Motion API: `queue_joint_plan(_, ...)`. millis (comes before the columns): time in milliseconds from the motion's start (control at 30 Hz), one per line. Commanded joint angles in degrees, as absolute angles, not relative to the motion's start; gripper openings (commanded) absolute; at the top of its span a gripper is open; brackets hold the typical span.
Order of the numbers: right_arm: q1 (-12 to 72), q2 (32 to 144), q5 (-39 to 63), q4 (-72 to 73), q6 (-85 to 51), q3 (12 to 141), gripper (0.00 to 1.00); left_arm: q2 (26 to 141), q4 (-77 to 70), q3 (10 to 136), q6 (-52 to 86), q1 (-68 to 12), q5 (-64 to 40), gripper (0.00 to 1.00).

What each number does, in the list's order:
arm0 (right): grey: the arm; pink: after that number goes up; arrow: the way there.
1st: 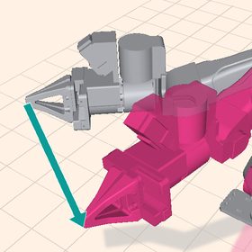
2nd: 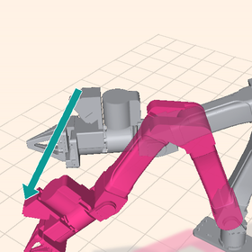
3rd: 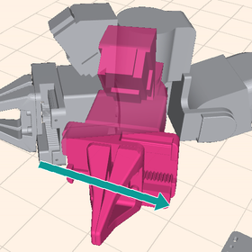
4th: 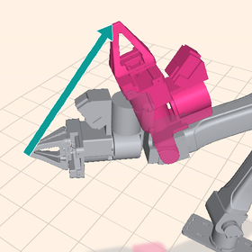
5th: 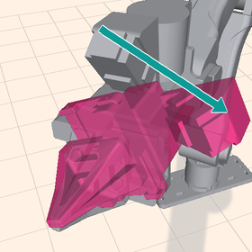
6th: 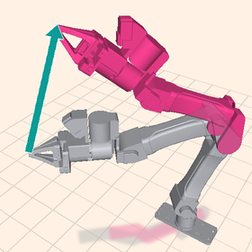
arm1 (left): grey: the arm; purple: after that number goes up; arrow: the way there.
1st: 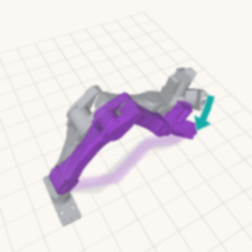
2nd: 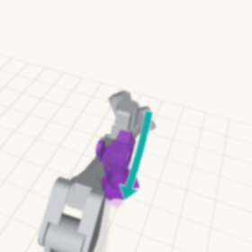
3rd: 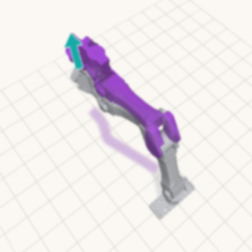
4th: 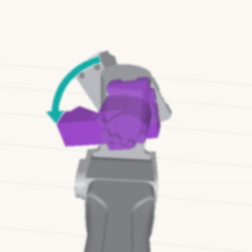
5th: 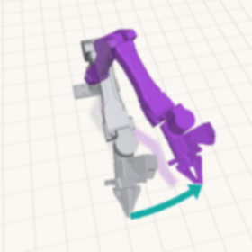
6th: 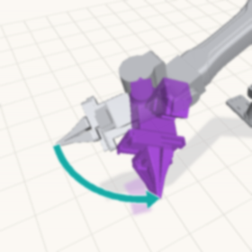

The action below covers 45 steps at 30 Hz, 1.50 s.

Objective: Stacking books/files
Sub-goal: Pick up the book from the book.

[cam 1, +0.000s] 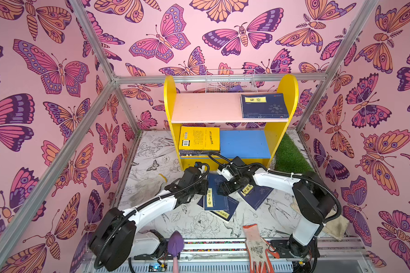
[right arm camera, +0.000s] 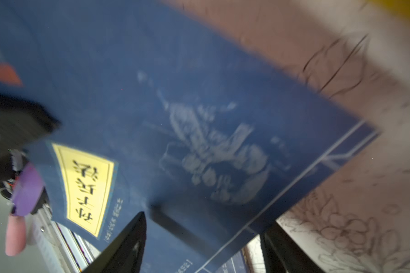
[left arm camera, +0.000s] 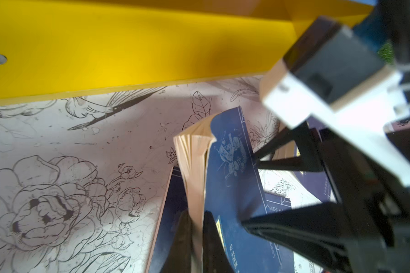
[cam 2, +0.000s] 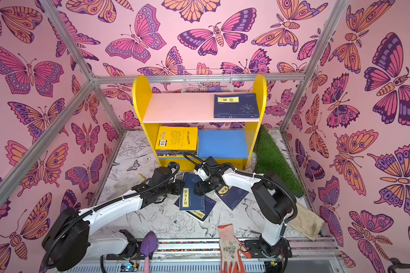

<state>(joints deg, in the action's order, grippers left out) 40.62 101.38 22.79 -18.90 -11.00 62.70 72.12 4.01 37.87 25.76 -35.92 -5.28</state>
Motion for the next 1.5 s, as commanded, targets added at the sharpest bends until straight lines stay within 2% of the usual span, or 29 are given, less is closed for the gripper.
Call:
queue_joint_plan(0, 40.69, 100.51, 25.73, -14.92, -11.28, 62.68, 0.75, 69.7, 7.06, 36.65, 23.67, -36.77, -7.73, 0.0)
queue_joint_plan(333, 39.95, 98.25, 28.54, -13.1, -12.38, 62.52, 0.81, 61.09, 6.99, 36.03, 20.37, -38.57, -13.43, 0.0)
queue_joint_plan(600, 39.63, 93.79, 36.47, -11.74, -16.39, 65.54, 0.81, 48.87, 7.17, 36.85, 20.97, -39.46, -16.09, 0.0)
queue_joint_plan(733, 39.66, 91.09, 41.46, -11.61, -17.4, 67.49, 0.8, 46.74, 7.94, 38.15, 21.61, -39.51, -18.14, 0.0)
queue_joint_plan(1100, 41.04, 84.09, 47.94, -11.56, -19.66, 74.88, 0.7, 47.39, 2.95, 40.31, 22.52, -40.21, -20.42, 0.0)
queue_joint_plan(1467, 40.92, 80.5, 45.17, -15.02, -16.27, 77.14, 0.62, 48.65, 2.82, 41.26, 21.53, -40.9, -20.65, 0.0)
